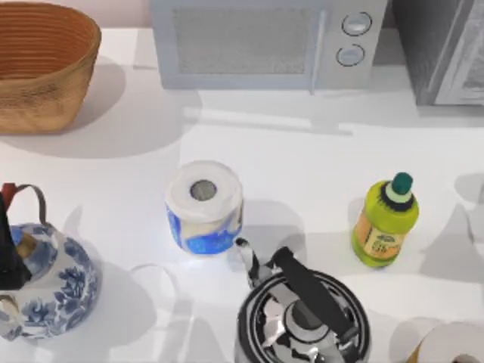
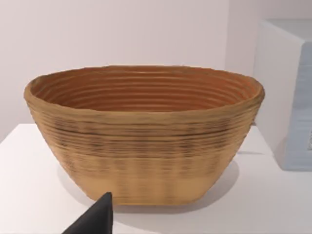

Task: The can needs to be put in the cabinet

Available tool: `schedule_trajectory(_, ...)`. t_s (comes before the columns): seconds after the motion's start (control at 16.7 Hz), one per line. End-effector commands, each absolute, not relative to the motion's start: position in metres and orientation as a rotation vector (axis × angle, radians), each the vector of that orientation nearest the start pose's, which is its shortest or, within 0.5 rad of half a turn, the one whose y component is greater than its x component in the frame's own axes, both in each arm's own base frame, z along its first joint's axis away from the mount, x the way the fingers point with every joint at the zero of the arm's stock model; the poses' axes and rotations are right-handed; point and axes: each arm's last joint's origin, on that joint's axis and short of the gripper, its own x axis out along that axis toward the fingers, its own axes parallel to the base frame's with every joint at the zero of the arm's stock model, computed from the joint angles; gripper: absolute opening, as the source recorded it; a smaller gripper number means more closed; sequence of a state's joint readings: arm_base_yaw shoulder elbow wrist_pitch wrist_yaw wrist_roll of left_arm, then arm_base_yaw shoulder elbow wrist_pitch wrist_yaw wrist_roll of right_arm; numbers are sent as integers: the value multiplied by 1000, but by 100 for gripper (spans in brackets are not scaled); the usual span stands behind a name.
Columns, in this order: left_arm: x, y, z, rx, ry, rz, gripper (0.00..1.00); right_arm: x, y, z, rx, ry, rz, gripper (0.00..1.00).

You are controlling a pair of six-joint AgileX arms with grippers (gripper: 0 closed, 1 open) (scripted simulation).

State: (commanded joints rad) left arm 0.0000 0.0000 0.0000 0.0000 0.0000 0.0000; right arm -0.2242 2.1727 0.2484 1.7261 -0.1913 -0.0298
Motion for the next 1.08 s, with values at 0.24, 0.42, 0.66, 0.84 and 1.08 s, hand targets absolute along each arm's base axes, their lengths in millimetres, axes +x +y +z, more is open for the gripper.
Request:
schedule_trajectory(0.24,106,-1,160,0,0,0,100,243,-36,45,-1,196,-10,100)
schedule_trajectory(0.42,106,-1,160,0,0,0,100,261,-34,41,-2,189,-10,100)
schedule_trajectory(0.66,106,-1,160,0,0,0,100,293,-46,36,-2,192,-10,100)
schedule_trajectory(0.84,106,-1,160,0,0,0,100,296,-49,35,-1,194,-10,100)
schedule_trajectory(1.08,106,-1,160,0,0,0,100,296,-49,35,-1,194,-10,85)
